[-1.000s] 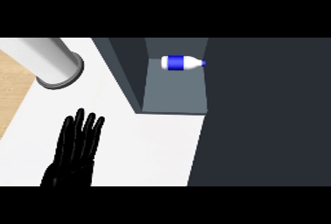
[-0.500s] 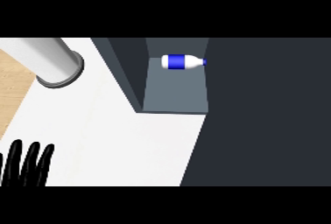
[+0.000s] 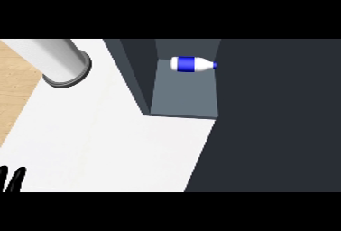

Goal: Pick up the bottled water, place it into the cabinet and close the cabinet

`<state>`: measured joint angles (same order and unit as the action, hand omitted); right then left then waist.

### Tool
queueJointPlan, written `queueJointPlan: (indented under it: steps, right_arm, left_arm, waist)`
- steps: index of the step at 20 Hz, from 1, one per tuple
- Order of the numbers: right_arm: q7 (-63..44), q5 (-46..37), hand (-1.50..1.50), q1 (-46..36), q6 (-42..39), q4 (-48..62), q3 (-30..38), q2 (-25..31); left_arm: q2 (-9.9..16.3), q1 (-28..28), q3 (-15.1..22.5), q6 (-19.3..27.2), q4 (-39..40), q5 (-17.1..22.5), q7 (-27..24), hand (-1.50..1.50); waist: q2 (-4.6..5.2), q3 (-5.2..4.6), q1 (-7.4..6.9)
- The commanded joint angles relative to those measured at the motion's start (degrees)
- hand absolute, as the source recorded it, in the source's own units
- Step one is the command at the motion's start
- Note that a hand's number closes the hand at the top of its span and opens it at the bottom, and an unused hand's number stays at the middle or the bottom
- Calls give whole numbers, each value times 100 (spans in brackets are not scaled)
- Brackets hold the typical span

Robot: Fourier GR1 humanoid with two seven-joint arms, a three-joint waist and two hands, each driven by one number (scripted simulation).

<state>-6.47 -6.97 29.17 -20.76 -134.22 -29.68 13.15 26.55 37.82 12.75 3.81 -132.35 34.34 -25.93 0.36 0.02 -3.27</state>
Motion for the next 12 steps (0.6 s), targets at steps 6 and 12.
queueJointPlan:
  steps: [6,12]
  right_arm:
    - [-888,603,150,-1081,458,513,-967,-1272]
    - [-1838,1222,150,-2912,1702,1037,-901,-1301]
  left_arm:
    - [256,596,-778,-883,20,707,-285,-150]
    - [443,1110,-1573,-1660,162,1328,-491,-150]
  waist:
    - [-33,-21,-52]
    - [-32,-17,-38]
